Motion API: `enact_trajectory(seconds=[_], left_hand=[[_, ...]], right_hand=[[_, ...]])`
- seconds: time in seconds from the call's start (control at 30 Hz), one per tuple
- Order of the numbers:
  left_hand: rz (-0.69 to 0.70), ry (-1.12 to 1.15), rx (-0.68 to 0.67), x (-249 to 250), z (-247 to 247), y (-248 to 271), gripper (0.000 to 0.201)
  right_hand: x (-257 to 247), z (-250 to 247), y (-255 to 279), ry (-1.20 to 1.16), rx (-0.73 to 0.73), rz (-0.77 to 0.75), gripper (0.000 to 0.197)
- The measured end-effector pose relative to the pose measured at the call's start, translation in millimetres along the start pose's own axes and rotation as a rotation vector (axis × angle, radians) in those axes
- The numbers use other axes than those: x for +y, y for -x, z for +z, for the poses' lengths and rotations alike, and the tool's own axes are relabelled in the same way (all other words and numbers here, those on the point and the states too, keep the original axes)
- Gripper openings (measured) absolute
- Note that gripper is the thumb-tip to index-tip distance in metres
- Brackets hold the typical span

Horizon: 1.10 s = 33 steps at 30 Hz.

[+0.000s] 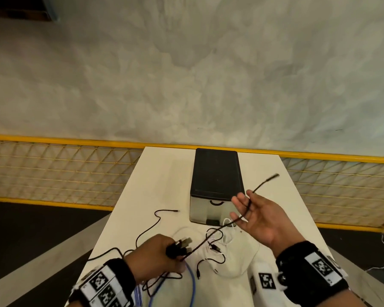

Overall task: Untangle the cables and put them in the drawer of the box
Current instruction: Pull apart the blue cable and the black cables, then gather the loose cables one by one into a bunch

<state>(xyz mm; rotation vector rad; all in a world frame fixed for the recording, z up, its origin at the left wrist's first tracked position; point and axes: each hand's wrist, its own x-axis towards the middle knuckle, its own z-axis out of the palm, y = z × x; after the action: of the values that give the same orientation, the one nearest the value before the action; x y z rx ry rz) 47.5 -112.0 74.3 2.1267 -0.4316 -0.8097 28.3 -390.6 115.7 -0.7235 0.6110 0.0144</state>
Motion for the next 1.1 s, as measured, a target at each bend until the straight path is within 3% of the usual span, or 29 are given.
enact_trajectory(seconds=[0.07,0.2,0.3,0.4,0.53,0.67,0.77,0.83,0.9,0.97,1.1], left_hand=[[0.019,0.096,0.099,0.5,-7.6,3.7,0.03],[0.131,0.382,0.433,31.4,-8.7,1.7,0.018],[0.201,0.241,0.377,43.9,4.6,-5.5,0.017],[0.186,0.156,0.303,41.4,20.1,-11.4,0.017],[0.106,0.04,0.431,25.8,14.9,-15.5,0.02],[-0.058,0.059,0.615,-2.2,-21.7,-11.7,0.018],[-0.133,0.094,0.69,-17.2,-37.6,-3.6,0.021],[-0.124,0.108,0.688,-17.7,-36.3,-0.1,0.02],[-0.116,0.136,0.627,-15.7,-29.5,-0.2,0.018],[-0.115,0.136,0.558,-15.2,-21.2,-2.3,0.021],[-0.077,0.157,0.454,-8.7,-14.0,-2.4,0.028]], right_hand=[[9.9,2.3,1.9,0.106,-0.028,-0.006,0.013],[42.2,19.0,10.1,0.243,-0.107,0.048,0.011],[56.6,34.8,13.2,0.24,-0.177,0.115,0.009],[59.8,44.6,13.4,0.292,-0.206,0.128,0.008],[56.4,40.7,5.1,0.432,-0.214,0.158,0.013],[56.0,17.1,-21.0,0.944,-0.047,-0.049,0.014],[70.3,-14.0,-52.4,1.606,-0.018,-0.141,0.027],[82.4,-32.4,-72.2,1.915,-0.04,-0.176,0.02],[97.1,-50.7,-89.4,1.964,-0.071,-0.174,0.032],[109.9,-57.9,-97.3,2.041,-0.015,-0.1,0.041],[119.0,-59.6,-99.7,2.191,0.015,-0.082,0.035]])
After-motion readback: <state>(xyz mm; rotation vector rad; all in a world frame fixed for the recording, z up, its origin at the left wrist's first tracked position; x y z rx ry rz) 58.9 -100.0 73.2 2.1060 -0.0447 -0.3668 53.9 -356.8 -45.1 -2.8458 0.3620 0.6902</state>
